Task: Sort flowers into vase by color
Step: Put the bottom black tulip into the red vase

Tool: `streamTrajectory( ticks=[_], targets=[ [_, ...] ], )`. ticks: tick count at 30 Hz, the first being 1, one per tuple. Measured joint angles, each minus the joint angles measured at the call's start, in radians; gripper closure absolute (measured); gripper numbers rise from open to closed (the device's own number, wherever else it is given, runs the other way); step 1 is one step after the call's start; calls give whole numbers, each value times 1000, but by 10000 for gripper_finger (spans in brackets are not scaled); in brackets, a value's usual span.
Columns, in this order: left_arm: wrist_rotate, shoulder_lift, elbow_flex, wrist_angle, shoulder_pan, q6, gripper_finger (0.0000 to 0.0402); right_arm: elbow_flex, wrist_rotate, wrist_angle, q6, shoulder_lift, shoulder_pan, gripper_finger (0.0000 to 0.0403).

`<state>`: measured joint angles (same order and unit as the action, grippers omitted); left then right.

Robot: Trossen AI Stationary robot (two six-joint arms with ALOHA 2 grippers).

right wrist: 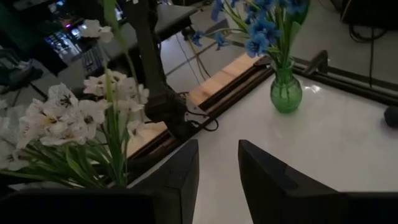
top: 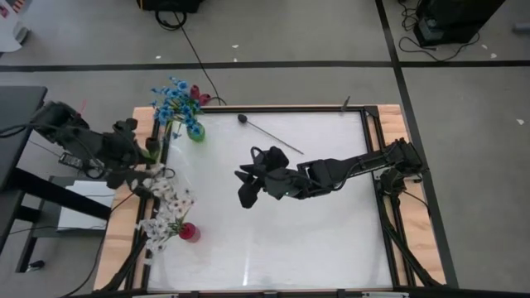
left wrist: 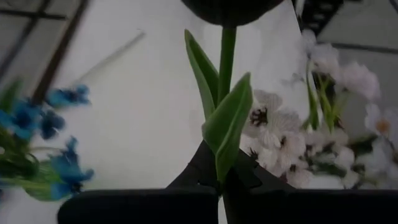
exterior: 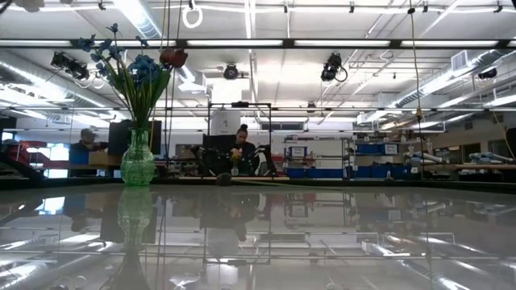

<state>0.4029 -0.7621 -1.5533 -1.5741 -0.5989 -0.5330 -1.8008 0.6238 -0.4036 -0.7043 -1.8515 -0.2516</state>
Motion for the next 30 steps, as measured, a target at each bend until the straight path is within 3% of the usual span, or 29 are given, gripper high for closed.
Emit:
streamTrajectory(
  ticks=[4, 10, 17, 21, 30],
  targets=[
    [-49, 47, 52, 0, 0, 9, 400, 0, 7, -8, -12, 0, 0, 282],
    [-44, 55, 78, 33, 0, 58, 397, 0, 5, -18, -56, 0, 0, 282],
    [-167, 48, 75, 423, 0, 225, 392, 0, 7, -18, -79, 0, 8, 282],
    [-229, 50, 73, 585, 0, 242, 391, 0, 9, -18, -82, 0, 11, 282],
    [-110, 50, -70, 512, 0, 327, 390, 0, 12, -17, -90, 0, 11, 282]
  ],
)
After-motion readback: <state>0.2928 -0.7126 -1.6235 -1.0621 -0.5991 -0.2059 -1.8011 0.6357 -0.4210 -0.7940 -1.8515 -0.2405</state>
